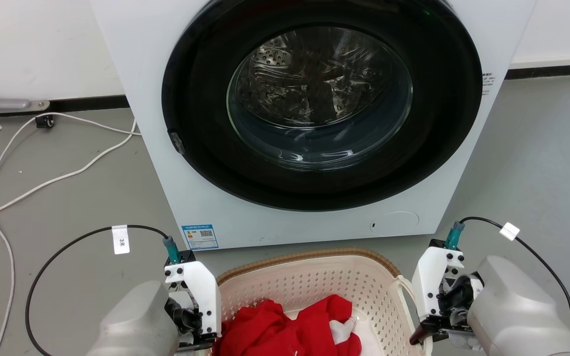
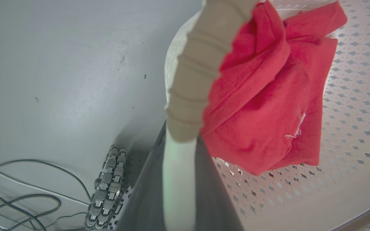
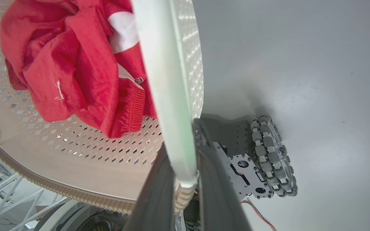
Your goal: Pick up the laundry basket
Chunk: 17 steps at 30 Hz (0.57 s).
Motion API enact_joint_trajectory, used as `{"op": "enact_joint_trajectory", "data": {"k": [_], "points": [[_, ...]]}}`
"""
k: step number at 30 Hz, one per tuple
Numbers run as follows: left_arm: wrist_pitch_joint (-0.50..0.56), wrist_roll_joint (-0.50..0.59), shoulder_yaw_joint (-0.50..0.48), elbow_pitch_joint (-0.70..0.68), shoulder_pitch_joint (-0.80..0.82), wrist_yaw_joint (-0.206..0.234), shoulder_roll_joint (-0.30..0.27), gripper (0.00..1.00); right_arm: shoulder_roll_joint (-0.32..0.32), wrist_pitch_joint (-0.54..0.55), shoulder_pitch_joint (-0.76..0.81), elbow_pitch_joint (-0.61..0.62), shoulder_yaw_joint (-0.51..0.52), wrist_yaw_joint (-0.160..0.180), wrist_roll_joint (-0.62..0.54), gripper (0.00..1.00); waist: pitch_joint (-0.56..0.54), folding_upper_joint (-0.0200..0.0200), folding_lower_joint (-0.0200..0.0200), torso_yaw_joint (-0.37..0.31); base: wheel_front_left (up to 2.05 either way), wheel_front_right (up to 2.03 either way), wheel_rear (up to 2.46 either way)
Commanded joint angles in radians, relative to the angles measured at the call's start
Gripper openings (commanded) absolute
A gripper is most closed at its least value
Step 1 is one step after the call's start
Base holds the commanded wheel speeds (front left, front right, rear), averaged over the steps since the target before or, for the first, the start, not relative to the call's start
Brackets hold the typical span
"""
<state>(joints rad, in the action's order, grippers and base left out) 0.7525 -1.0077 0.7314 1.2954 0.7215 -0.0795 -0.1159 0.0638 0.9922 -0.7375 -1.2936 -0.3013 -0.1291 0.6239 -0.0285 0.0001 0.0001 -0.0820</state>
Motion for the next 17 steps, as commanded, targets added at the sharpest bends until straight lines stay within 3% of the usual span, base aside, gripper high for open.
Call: {"op": "enact_joint_trajectory", "data": {"k": [1,17], "points": [[0.001,-0.014,-0.002,-0.011,-0.011,-0.019,0.034,0.00,-0.024,-0.002,-0.004,0.008,0.004,-0.003,0.017,0.00,0.000,-0.0001,-0.0001,-0.001,0.00,0.00,0.00],[-0.001,-0.019,0.003,-0.012,-0.012,-0.019,0.035,0.00,-0.025,0.001,0.001,0.008,-0.010,-0.003,0.039,0.00,-0.003,-0.0001,-0.0001,0.000,0.00,0.00,0.00]]}}
